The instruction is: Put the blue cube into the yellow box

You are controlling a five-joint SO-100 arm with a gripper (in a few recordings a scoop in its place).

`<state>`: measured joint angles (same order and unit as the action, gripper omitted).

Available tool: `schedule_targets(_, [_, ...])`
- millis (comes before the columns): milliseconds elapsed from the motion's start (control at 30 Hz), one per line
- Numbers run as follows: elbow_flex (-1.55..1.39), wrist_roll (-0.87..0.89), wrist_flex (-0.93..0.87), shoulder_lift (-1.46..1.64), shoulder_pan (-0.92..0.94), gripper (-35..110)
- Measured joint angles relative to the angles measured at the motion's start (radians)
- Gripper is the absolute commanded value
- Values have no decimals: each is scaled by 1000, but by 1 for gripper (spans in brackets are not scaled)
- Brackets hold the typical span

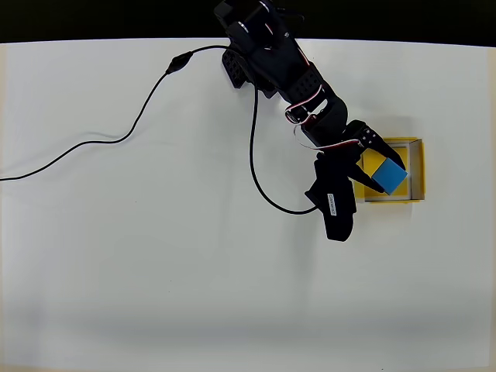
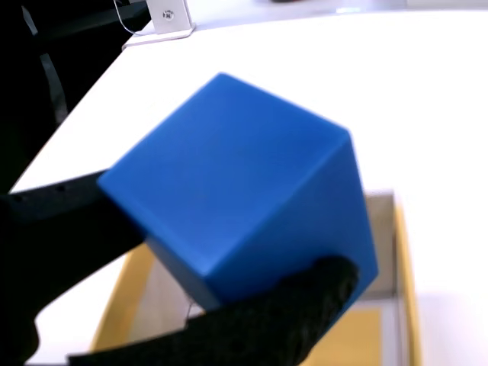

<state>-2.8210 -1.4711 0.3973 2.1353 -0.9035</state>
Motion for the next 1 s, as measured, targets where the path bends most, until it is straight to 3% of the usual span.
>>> schedule_targets(267, [54,40,-3,-89,-18,22])
schedule_targets(600, [71,91,-3,-132,-48,35])
schedule_targets(1000, [104,-5,-83,-40,15,18])
